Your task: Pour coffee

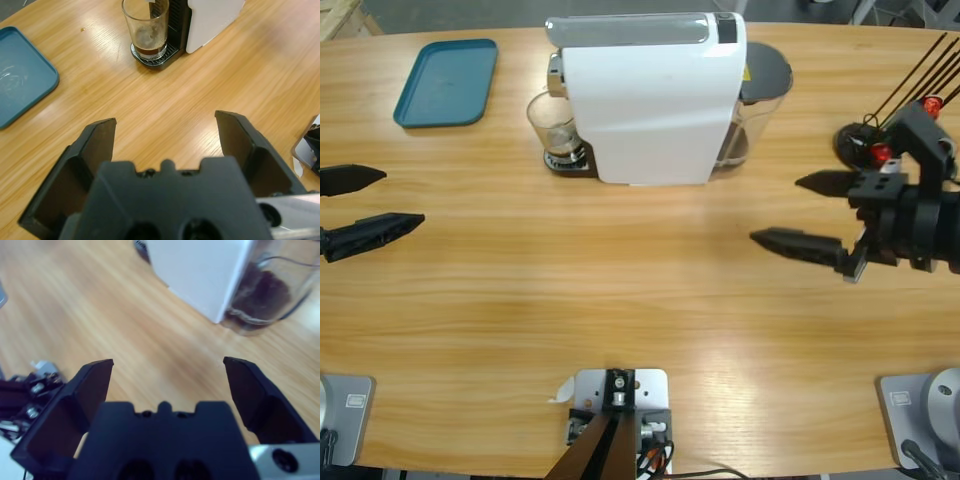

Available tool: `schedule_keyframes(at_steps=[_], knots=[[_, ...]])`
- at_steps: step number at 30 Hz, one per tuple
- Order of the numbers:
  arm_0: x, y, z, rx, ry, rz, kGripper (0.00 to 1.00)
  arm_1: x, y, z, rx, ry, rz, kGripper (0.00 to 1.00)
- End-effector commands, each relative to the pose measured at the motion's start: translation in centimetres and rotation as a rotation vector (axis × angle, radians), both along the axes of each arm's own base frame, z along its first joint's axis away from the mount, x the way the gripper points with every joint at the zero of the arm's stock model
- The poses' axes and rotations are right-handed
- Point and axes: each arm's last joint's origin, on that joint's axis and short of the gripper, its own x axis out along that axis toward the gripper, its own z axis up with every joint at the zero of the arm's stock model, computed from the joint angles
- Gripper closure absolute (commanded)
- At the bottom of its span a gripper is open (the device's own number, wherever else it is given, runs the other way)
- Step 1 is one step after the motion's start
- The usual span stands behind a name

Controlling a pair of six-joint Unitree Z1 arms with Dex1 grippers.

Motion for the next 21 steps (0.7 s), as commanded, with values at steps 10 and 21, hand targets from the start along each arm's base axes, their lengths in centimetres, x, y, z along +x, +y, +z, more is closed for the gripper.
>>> schedule_keyframes(at_steps=[10, 21], knots=[[5.5, -4.1, 0.0, 0.037, -0.118, -0.141, 0.147, -1.3, -1.6, 1.3, 0.033, -0.057, -0.093, 0.063], [8.5, -6.8, -5.6, 0.125, 0.004, -0.296, 0.147, -0.6, -1.0, 0.6, -0.004, -0.043, -0.094, 0.059]])
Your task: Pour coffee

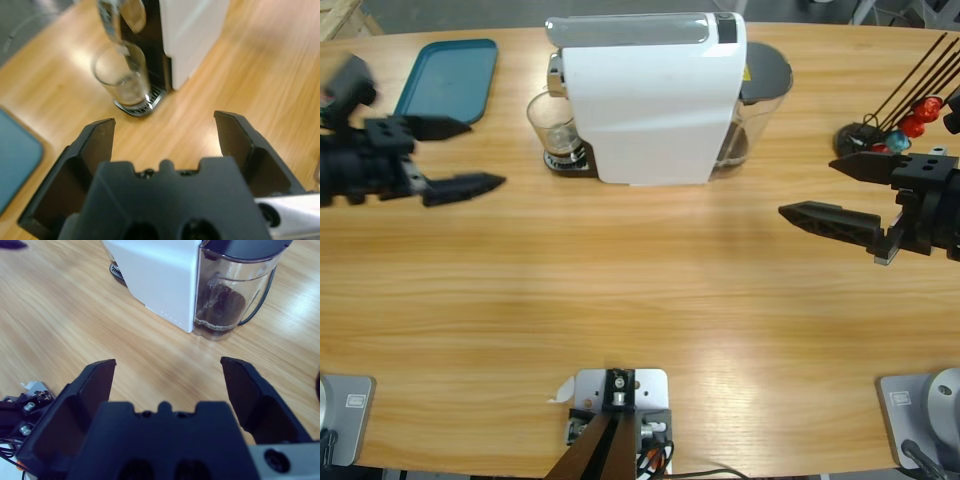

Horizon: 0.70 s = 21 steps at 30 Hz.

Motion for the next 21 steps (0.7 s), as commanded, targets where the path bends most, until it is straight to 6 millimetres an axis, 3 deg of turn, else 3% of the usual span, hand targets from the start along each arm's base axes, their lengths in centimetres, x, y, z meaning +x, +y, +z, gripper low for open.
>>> schedule_keyframes(at_steps=[1, 9, 15, 21], knots=[[1.6, -1.3, -4.4, 0.082, 0.061, -0.064, 0.147, 0.3, 0.3, -0.5, -0.028, 0.014, -0.006, 0.059], [4.1, -2.8, -6.5, 0.082, 0.017, -0.018, 0.147, 0.3, 0.4, -0.7, -0.034, 0.022, -0.005, 0.059], [6.5, -3.6, -8.6, 0.080, -0.056, 0.125, 0.139, 0.5, 0.6, -0.9, -0.043, 0.032, -0.003, 0.060], [7.6, -4.3, -9.7, -0.005, -0.126, 0.160, 0.115, 0.6, 0.7, -1.0, -0.047, 0.037, -0.002, 0.060]])
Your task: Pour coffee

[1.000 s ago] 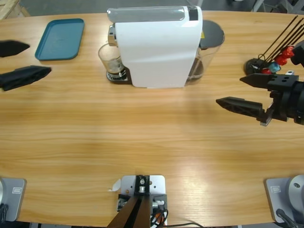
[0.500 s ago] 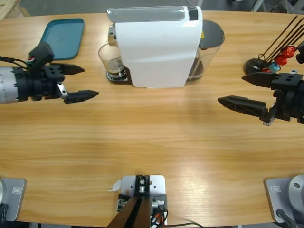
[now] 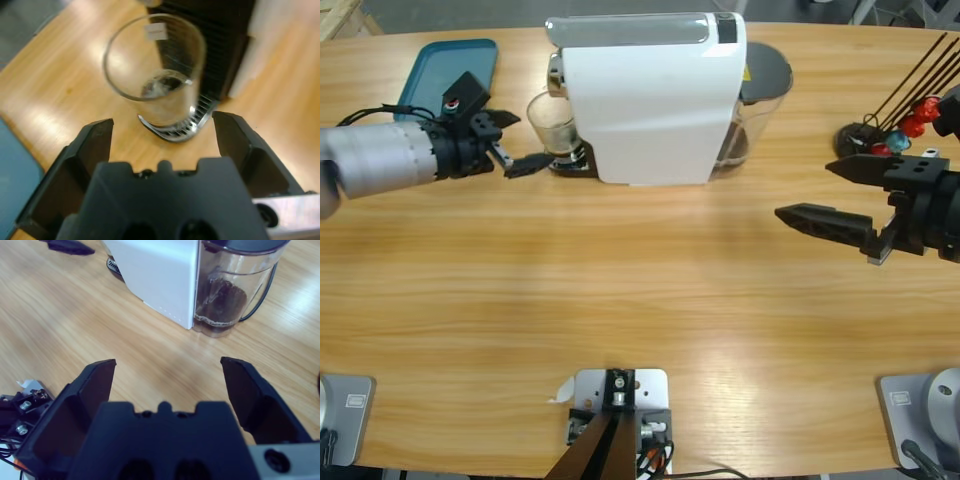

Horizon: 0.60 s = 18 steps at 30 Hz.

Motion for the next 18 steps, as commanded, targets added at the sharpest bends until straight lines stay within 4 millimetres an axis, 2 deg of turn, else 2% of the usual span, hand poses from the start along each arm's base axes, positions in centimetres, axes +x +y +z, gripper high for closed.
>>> schedule_keyframes(at_steps=[1, 9, 18], knots=[[1.0, -0.7, -2.9, -0.058, -0.018, 0.030, 0.115, 0.3, 0.4, -0.6, -0.028, 0.020, -0.001, 0.059], [0.4, -0.8, -3.4, -0.086, 0.030, -0.042, 0.113, 0.3, 0.4, -0.7, -0.033, 0.026, -0.002, 0.059], [0.9, -1.5, -3.9, -0.108, 0.035, -0.078, 0.110, 0.4, 0.5, -0.8, -0.034, 0.030, 0.001, 0.059]])
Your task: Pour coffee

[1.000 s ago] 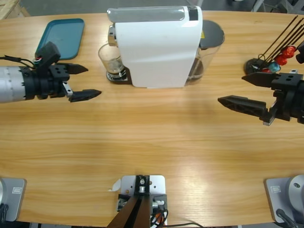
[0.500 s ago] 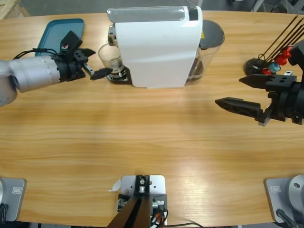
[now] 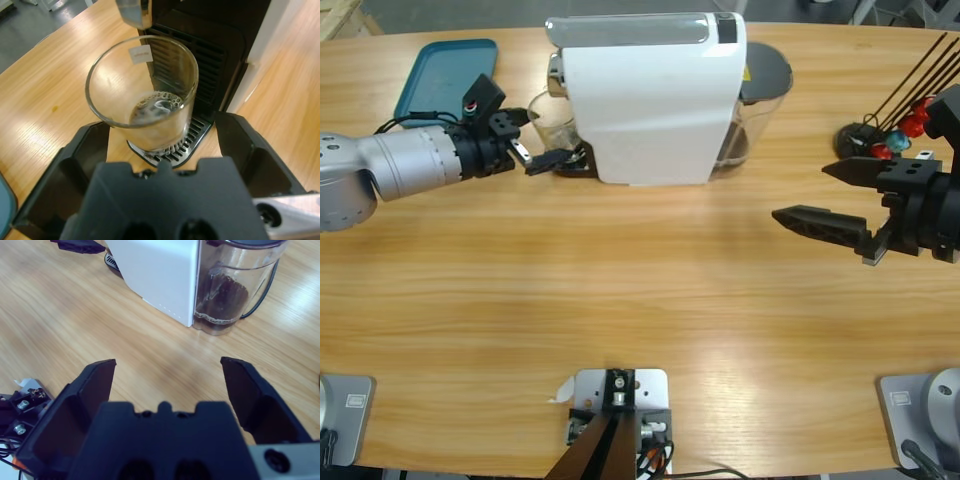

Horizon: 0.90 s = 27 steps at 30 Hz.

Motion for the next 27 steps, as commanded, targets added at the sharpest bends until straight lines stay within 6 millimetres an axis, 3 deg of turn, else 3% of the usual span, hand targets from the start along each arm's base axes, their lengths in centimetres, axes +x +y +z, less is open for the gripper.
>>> schedule_keyframes(at_steps=[1, 12, 14, 17, 19, 20, 22, 27], knots=[[0.3, -0.6, -2.0, -0.002, 0.051, -0.038, 0.110, 0.2, 0.4, -0.6, -0.027, 0.023, 0.001, 0.059], [2.6, -0.6, -1.9, -0.038, 0.032, -0.021, 0.141, 0.4, 0.6, -0.8, -0.034, 0.031, 0.002, 0.059], [2.8, -0.5, -1.9, -0.042, 0.031, -0.023, 0.304, 0.4, 0.6, -0.8, -0.034, 0.031, 0.002, 0.059], [2.8, -0.5, -1.9, -0.044, 0.032, -0.028, 0.662, 0.5, 0.7, -0.8, -0.037, 0.034, 0.002, 0.059], [2.9, -0.4, -1.9, -0.047, 0.033, -0.033, 0.782, 0.6, 0.7, -0.9, -0.040, 0.037, 0.002, 0.059], [2.9, -0.3, -1.9, -0.048, 0.032, -0.038, 0.890, 0.6, 0.8, -0.9, -0.041, 0.038, 0.002, 0.059], [2.9, -0.3, -1.9, -0.050, 0.032, -0.047, 0.994, 0.7, 0.8, -1.0, -0.043, 0.040, 0.002, 0.059], [3.0, 0.0, -1.9, -0.051, 0.034, -0.054, 1.000, 0.8, 0.9, -1.0, -0.046, 0.044, 0.002, 0.059]])
